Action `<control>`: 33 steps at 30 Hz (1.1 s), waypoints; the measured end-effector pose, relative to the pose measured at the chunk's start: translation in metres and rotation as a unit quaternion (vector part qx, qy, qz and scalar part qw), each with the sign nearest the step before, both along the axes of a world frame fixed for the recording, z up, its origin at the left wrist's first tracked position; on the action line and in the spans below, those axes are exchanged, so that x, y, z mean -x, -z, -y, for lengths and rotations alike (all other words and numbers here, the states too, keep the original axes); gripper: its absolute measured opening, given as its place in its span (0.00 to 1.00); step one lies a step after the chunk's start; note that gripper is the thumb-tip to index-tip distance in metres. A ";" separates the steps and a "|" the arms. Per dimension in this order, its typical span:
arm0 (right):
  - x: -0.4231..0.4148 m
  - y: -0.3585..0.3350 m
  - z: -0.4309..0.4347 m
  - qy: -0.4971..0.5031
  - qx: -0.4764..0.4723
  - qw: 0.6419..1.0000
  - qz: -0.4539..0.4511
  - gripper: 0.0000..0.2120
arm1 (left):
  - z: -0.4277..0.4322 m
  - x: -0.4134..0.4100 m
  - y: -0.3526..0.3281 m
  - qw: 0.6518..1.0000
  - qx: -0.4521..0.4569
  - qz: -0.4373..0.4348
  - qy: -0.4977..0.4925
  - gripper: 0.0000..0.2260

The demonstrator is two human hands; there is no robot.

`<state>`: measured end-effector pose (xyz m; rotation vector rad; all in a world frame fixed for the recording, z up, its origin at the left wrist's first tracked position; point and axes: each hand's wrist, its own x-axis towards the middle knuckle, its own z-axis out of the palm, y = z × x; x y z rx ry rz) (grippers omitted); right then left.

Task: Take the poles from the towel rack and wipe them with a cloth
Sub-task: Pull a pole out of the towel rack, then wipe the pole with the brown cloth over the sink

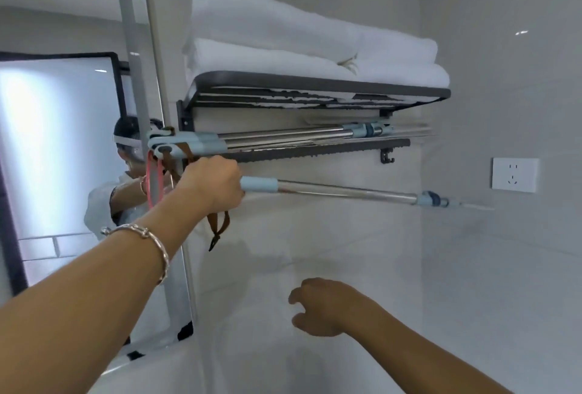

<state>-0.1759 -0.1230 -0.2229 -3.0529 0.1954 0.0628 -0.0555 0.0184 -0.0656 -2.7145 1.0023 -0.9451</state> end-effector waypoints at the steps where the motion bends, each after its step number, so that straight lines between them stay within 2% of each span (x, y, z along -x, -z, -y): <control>1: 0.000 0.007 -0.008 -0.002 -0.002 1.000 -0.011 0.24 | -0.004 0.001 0.009 1.000 0.019 -0.019 0.007 0.10; 5: 0.001 0.032 -0.040 -0.004 -0.012 0.999 -0.044 0.24 | -0.025 0.013 0.051 0.996 0.061 -0.060 0.027 0.09; 15: 0.021 0.158 -0.155 -0.016 -0.073 0.981 -0.178 0.24 | -0.141 0.044 0.228 0.962 0.045 -0.270 0.003 0.08; 24: 0.066 0.290 -0.210 -0.011 -0.152 0.949 -0.277 0.24 | -0.210 0.094 0.350 0.878 0.041 -0.471 -0.069 0.07; 27: 0.088 0.344 -0.221 -0.009 -0.168 0.939 -0.300 0.28 | -0.224 0.109 0.386 0.847 0.042 -0.519 -0.106 0.08; 31: 0.121 0.406 -0.240 -0.011 -0.172 0.921 -0.350 0.44 | -0.236 0.129 0.421 0.804 0.061 -0.572 -0.154 0.07; 33: 0.135 0.429 -0.252 -0.014 -0.166 0.923 -0.346 0.52 | -0.241 0.138 0.433 0.787 0.063 -0.588 -0.176 0.07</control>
